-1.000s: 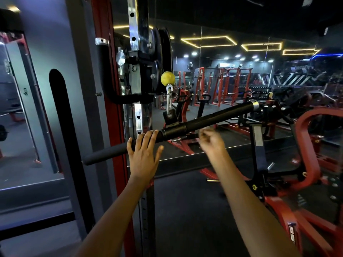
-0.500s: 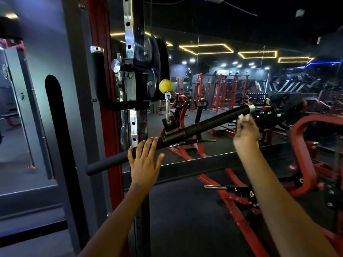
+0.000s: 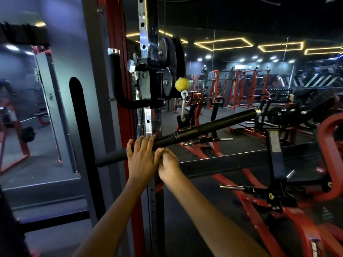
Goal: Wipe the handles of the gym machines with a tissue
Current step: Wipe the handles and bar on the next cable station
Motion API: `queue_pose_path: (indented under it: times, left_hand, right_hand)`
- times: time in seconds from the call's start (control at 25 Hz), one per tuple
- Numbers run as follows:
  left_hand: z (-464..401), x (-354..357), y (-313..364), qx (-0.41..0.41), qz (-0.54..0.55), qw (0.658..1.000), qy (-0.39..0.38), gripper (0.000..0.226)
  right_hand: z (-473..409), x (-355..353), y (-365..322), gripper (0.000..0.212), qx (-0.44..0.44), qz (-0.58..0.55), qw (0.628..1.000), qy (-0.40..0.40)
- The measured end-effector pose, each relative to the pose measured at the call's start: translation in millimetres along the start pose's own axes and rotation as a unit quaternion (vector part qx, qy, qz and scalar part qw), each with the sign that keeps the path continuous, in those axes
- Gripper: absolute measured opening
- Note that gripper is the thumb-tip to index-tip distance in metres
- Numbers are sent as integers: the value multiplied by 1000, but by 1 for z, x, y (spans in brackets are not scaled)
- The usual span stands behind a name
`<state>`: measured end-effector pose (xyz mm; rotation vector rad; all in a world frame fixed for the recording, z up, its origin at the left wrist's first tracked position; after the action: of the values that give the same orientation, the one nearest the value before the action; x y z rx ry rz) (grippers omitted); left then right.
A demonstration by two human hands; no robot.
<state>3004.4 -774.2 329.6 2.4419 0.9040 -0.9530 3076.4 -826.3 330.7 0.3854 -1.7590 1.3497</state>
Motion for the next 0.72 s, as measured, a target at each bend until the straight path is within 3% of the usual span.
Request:
queue_pose_path:
  times: [0.08,0.24,0.4,0.44,0.48,0.52,0.6,0.64,0.72]
  left_hand:
    - [7,-5,-9,16,-8,1000,-2,66]
    - [18,-5,-14,17,-3,1000,-19,64]
    - [23,-6,-16,-1,14,1000,-23,76]
    - [25,-9,-21,-12,18,1000,-17,80]
    - [27,-11,-27,-27,11,1000,-9,81]
    - [28,-14,-33,-44,-5,999,-1,78]
    - [29,-19,-44,-85,-26,996,3,66]
    - [28,-21,-48,-98,-26,995,1,62]
    - [29,-23,-56,-99,-24,995,3,61]
  right_hand:
    - [-2,-3,-11,23,16,-24,1000,-11]
    - [-6,-22,-43,23,-41,-79,994,58]
    - [29,3,-16,24,-9,59,998,-12]
    - [35,4,-22,21,-41,124,991,-10]
    - [39,2,-36,18,-117,213,970,8]
    - [42,-2,-55,14,-223,327,917,43]
    - [44,-9,-86,20,-401,518,749,100]
    - [41,-12,-91,24,-436,572,685,114]
    - [29,-10,-76,24,-429,644,625,108]
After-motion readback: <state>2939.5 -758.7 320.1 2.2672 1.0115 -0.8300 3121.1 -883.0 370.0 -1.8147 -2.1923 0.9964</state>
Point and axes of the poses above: each hand's wrist, its own z-axis away from the middle knuckle, its own x-axis out of the palm, y = z × x, the point moved 3 cm from there along -z, towards the middle knuckle, and after that the axes turned 11 degrees about -y, right-handed, at the moved point
